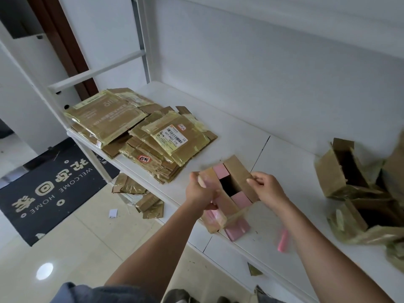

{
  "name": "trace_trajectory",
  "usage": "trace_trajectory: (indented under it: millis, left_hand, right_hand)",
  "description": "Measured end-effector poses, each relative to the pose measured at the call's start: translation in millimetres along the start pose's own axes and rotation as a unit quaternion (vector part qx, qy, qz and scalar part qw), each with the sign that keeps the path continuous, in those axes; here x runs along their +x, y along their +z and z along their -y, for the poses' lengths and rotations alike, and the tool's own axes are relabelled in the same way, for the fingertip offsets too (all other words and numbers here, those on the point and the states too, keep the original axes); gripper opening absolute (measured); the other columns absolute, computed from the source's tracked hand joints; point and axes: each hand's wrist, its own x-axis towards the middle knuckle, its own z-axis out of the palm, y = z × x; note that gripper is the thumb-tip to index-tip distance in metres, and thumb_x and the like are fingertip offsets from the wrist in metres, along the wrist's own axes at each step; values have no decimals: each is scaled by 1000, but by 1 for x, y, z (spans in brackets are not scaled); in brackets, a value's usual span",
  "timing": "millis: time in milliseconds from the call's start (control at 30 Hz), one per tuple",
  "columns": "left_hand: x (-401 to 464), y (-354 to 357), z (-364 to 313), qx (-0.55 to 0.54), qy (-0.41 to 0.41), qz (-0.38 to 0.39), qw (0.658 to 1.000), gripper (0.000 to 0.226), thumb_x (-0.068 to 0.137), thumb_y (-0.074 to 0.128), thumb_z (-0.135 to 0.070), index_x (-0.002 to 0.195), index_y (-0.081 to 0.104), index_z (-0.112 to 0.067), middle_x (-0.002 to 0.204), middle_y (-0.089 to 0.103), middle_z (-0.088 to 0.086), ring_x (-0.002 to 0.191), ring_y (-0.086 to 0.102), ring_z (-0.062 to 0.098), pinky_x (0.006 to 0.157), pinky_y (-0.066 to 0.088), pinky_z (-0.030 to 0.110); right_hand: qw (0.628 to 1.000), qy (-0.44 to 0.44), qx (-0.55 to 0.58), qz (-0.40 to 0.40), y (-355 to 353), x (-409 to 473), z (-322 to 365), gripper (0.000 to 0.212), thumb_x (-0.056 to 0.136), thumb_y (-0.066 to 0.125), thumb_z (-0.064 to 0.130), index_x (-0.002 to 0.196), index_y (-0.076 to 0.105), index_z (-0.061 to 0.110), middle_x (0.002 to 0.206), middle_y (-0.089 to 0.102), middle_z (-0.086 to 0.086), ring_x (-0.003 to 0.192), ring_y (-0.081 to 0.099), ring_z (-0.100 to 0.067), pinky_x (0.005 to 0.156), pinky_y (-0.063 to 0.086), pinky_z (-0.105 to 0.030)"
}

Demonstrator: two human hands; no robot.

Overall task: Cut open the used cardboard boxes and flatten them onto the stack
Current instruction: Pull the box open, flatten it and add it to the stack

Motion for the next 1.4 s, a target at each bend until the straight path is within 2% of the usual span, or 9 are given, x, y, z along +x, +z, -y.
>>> trace_trajectory:
  millis: [133,400,500,600,767,900,1133,1233,1400]
  left_hand:
    - [-1,4,-3,18,9,1,1000,73,86,67,1,141,28,-27,90,47,-2,70,70,35,57,61,45]
    - [0,15,0,70,60,-54,994,71,84,64,5,138,31,-27,96,47,0,75,66,35,49,59,41]
    - [-2,25,-10,152,60,-69,984,54,87,59,-7,129,30,-20,100,55,12,78,66,36,57,60,47]
    - [-3,34,-20,208,35,-79,974,66,76,81,-32,108,26,-15,80,61,11,52,64,26,37,51,32]
    - [2,39,-19,227,38,-67,971,53,80,71,-22,106,25,-16,79,60,12,50,63,27,29,42,26]
    - [-4,22,-18,55,12,33,998,49,88,60,-8,117,23,-22,80,55,12,54,60,25,52,58,41]
    - [-17,-3,-5,-186,5,137,973,61,85,35,23,110,50,-31,96,60,13,66,70,26,57,58,41]
    - [-25,4,-8,-199,32,161,966,68,86,36,22,113,51,-39,95,67,13,72,72,28,58,58,42]
    - [-32,19,-19,-212,112,145,960,80,81,35,25,121,53,-42,91,68,6,80,69,24,63,58,43]
  right_hand:
    - [983,-37,-87,-155,22,-12,-5,12,89,69,6,101,71,4,99,59,-13,93,56,-31,75,39,-27]
    - [995,-63,-39,-64,38,-50,-25,44,95,64,12,137,55,5,140,55,-9,132,50,-22,105,34,-21]
    - [996,-59,-21,-57,36,-48,-24,44,95,64,16,137,55,5,140,55,-10,131,51,-21,104,34,-18]
    - [997,-61,-22,-52,36,-48,-22,46,96,62,25,137,55,5,138,56,-11,128,53,-22,106,40,-27]
    - [997,-53,-5,-52,36,-48,-23,45,96,62,23,137,55,5,137,56,-10,126,54,-21,105,43,-32]
    - [998,-42,24,-45,33,-48,-25,44,97,62,23,138,55,8,139,56,-5,128,52,-19,105,42,-27]
    - [999,10,4,-39,28,-46,-23,48,101,51,36,142,49,11,145,49,-6,137,42,-23,107,32,-21]
    - [992,71,-6,-108,31,-44,-6,69,91,62,49,145,39,14,158,25,-16,148,16,-35,119,18,-45]
    - [949,72,147,-271,23,-46,18,102,78,80,15,154,12,18,163,-9,-16,150,-2,-33,114,25,-31]
